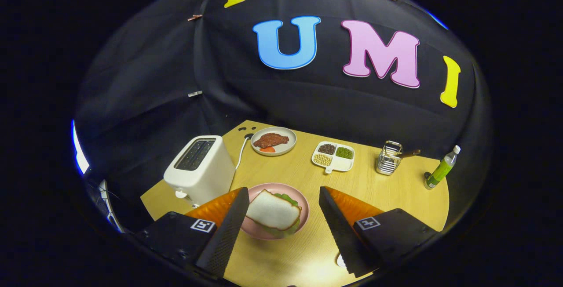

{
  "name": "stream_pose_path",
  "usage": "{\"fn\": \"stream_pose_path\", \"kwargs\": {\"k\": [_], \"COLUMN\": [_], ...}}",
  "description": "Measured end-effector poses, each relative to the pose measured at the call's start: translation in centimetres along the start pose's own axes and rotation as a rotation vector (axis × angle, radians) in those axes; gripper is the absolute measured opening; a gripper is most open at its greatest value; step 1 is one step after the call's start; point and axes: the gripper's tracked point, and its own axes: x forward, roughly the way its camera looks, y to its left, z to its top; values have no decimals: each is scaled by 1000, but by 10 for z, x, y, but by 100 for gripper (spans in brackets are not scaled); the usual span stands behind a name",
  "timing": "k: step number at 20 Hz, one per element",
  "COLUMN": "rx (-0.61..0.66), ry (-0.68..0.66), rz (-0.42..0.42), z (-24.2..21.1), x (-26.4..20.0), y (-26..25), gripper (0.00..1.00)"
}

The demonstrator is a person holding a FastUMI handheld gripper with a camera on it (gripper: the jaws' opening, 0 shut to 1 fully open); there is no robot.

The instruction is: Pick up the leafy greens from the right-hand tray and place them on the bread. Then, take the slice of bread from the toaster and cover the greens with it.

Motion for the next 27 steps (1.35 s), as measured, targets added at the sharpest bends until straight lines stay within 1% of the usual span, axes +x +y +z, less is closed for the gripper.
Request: {"fn": "stream_pose_path", "kwargs": {"k": [6,10,14,17,27], "rx": [19,7,7,38,75], "ry": [-67,-95,-83,-102,-108], "rz": [54,34,6,13,8], "z": [21,19,6,8,10], "x": [-41,-57,-62,-66,-69], "y": [-11,-28,-42,-45,-55], "gripper": [99,99,99,99,99]}}
